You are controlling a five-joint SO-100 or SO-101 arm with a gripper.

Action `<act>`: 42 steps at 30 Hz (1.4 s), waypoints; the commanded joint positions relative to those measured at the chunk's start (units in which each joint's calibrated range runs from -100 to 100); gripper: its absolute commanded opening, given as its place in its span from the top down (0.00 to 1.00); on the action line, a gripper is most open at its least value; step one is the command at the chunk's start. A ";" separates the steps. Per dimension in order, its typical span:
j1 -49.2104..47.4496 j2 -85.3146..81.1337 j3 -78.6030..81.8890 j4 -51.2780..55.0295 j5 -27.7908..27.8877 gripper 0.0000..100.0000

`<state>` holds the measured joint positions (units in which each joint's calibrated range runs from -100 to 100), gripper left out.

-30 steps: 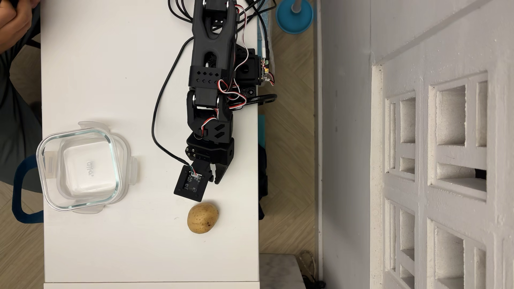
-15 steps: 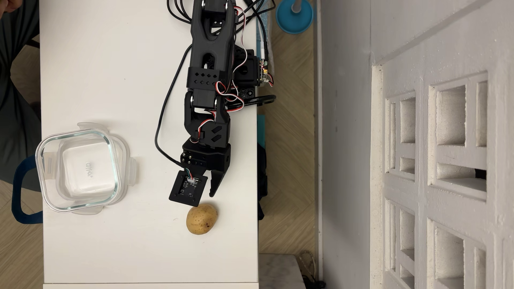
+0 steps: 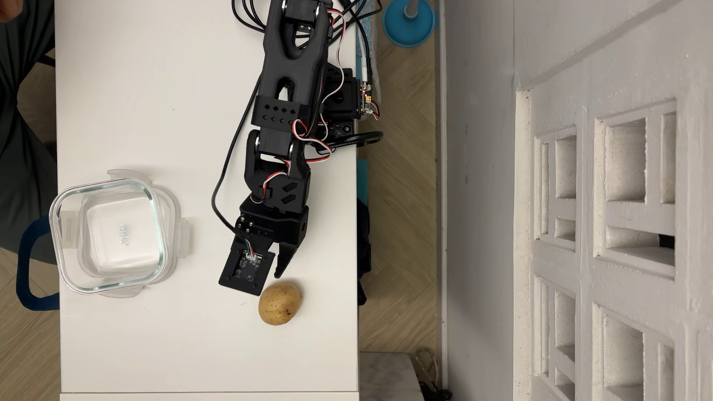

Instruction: Grab the potato and put it in box

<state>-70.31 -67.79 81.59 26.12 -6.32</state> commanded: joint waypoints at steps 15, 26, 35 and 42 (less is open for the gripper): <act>-3.32 37.66 -20.69 -1.10 -2.49 0.67; -3.02 34.00 -21.47 -1.10 -10.91 0.63; -3.32 34.17 -21.55 -1.27 -11.03 0.52; -16.74 34.60 -25.28 -1.36 -11.03 0.53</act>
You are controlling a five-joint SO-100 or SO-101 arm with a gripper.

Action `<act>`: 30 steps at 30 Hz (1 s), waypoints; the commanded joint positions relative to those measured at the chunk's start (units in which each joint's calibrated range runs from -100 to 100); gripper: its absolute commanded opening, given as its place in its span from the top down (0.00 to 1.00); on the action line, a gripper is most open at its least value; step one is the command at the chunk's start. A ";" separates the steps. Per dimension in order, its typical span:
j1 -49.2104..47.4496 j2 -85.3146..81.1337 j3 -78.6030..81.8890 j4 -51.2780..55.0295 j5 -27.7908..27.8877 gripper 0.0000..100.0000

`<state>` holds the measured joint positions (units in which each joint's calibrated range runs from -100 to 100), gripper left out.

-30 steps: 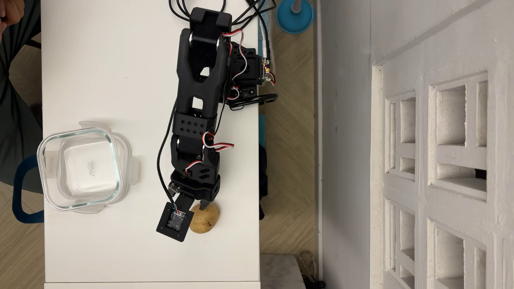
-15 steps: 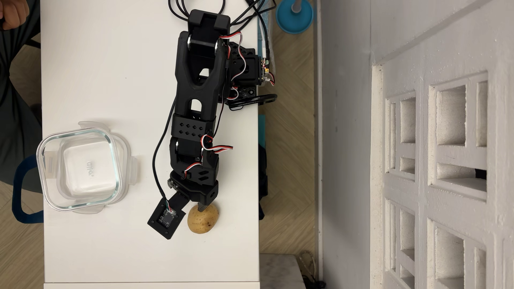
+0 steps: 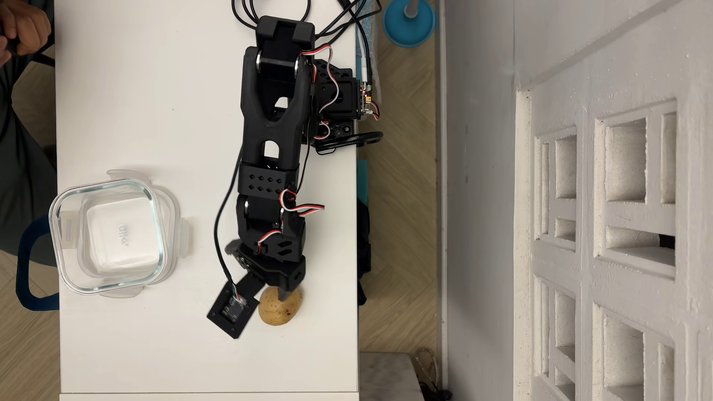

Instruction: Grab the potato and put it in box

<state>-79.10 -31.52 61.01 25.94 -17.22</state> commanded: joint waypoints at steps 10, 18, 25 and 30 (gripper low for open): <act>-11.90 13.76 -14.33 -1.18 -1.20 0.52; -11.75 18.44 -17.62 -1.18 -1.33 0.52; -10.68 26.88 -17.62 -8.07 -0.83 0.52; -10.53 28.67 -18.23 -8.42 0.36 0.52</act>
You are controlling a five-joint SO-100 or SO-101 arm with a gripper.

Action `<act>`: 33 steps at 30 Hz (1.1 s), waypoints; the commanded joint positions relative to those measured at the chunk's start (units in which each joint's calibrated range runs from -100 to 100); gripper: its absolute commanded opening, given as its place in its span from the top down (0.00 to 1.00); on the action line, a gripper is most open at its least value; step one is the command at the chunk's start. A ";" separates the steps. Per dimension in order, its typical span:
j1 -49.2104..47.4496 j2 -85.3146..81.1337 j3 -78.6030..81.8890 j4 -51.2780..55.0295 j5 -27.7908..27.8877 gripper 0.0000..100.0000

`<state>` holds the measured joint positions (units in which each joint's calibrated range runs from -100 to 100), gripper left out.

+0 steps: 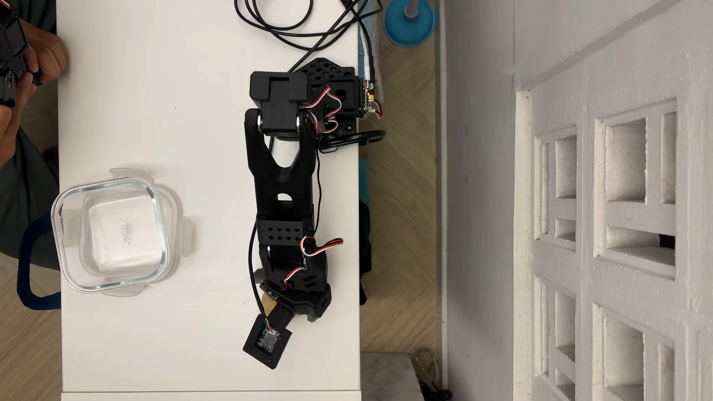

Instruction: Grab the potato and put it in box

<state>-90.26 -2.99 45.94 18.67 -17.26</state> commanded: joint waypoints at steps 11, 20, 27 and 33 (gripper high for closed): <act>0.78 0.39 -3.33 -0.80 3.52 0.53; 4.59 0.48 -2.90 -0.88 4.89 0.61; 5.50 0.48 -3.24 -1.06 4.89 0.80; 7.48 0.48 -3.24 -1.06 4.89 0.92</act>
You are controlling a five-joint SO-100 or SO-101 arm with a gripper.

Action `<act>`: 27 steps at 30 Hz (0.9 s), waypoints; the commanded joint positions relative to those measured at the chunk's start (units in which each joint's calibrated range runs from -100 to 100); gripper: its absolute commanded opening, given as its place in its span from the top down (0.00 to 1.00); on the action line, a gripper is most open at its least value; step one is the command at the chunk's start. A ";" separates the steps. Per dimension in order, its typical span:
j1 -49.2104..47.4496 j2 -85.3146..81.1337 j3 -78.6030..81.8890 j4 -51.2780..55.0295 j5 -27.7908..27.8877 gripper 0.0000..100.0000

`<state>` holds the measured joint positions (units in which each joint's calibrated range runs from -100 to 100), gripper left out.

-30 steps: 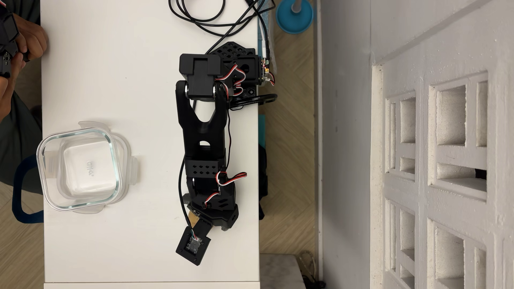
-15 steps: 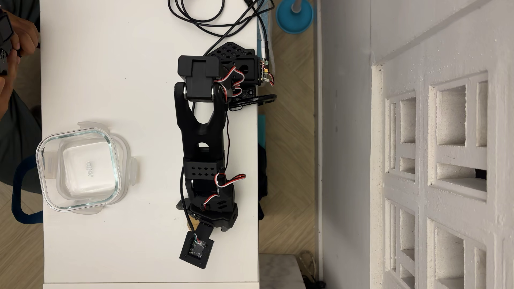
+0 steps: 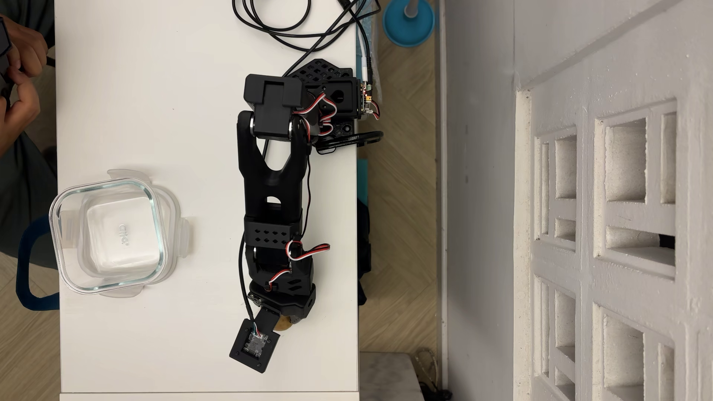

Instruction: Grab the potato and put it in box

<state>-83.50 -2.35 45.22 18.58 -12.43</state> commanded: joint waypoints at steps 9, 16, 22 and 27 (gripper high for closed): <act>1.03 -0.17 -2.35 -0.97 0.06 0.97; 1.95 -0.25 -2.69 -0.97 0.06 0.96; 2.41 -0.17 -2.09 -0.53 0.00 0.73; 2.41 -0.17 -2.00 0.25 0.06 0.65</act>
<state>-80.83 -2.16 44.13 18.49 -12.67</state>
